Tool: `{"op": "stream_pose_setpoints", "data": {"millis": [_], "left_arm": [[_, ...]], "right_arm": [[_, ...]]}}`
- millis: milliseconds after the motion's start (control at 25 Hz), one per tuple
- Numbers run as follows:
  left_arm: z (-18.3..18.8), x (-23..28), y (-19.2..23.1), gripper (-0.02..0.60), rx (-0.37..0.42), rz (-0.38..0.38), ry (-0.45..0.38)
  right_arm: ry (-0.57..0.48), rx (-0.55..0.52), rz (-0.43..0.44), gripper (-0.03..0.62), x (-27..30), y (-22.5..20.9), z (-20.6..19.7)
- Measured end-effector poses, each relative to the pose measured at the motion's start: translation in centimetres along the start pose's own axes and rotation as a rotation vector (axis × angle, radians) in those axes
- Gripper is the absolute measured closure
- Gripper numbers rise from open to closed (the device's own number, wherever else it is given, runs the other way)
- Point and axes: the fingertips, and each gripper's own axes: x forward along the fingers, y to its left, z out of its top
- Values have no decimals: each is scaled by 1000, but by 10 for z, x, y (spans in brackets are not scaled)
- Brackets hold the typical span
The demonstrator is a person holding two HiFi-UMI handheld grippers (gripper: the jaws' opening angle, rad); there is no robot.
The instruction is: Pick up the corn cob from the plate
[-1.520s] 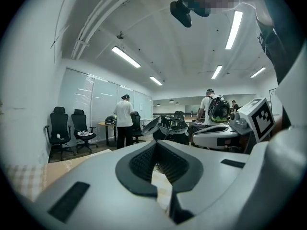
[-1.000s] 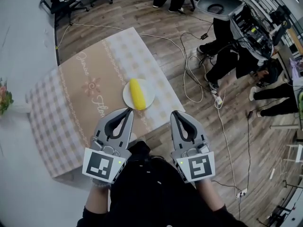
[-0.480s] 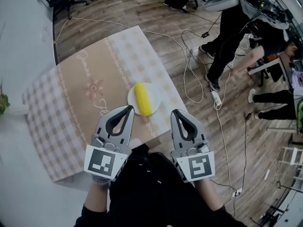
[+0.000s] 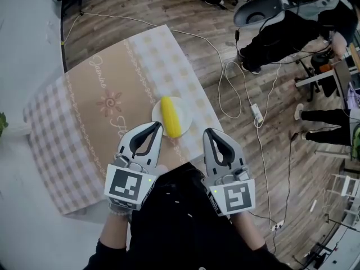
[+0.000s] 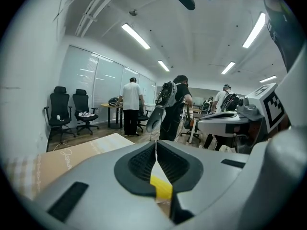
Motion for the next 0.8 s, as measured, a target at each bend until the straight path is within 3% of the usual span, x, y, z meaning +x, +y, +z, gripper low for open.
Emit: {"op": "stream_pose_setpoints", "data": {"millis": [280, 800], "left_arm": [[-11, 12, 4, 568, -33, 53, 31], [-25, 27, 5, 544, -85, 181, 107]], "right_arm": [[-1, -10, 16, 549, 2, -21, 2], [-1, -1, 163, 549, 11, -32, -7]]}}
